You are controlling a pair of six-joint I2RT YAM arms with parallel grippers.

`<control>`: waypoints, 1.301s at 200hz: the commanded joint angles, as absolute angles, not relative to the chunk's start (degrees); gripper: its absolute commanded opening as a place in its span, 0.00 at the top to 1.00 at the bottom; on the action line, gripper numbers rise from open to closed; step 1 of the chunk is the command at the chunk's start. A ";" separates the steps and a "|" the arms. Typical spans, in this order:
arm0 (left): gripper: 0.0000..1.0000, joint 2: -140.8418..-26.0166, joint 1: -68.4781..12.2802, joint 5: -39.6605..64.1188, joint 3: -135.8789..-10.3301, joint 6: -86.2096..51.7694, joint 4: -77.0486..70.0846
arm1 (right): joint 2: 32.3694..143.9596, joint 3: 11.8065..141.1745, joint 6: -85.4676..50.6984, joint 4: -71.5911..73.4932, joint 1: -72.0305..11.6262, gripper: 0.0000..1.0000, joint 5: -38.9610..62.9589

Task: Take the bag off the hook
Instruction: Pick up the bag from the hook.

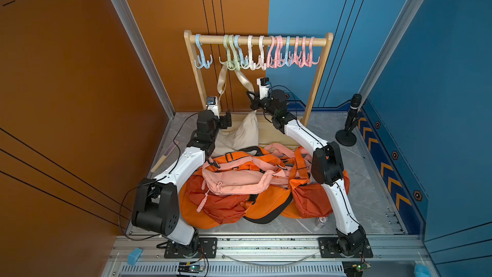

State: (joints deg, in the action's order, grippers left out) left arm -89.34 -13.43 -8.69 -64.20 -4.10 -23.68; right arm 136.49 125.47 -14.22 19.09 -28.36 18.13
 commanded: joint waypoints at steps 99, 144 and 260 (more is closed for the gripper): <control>0.07 -112.19 -12.78 -0.80 -84.26 1.91 -43.67 | 126.07 113.72 -21.88 30.76 -24.98 1.00 22.56; 0.07 -117.28 -14.93 -13.36 -90.80 10.09 -42.88 | 124.65 112.41 -22.13 31.11 -25.00 1.00 24.06; 1.00 -118.89 -11.94 -16.93 -95.83 13.77 -46.52 | 122.88 113.12 -20.66 24.28 -26.19 1.00 23.61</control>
State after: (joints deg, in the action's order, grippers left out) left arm -122.23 -13.34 -16.53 -98.13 12.95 -43.51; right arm 127.48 112.62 -21.37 25.96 -25.98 23.81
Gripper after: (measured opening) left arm 0.048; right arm 0.048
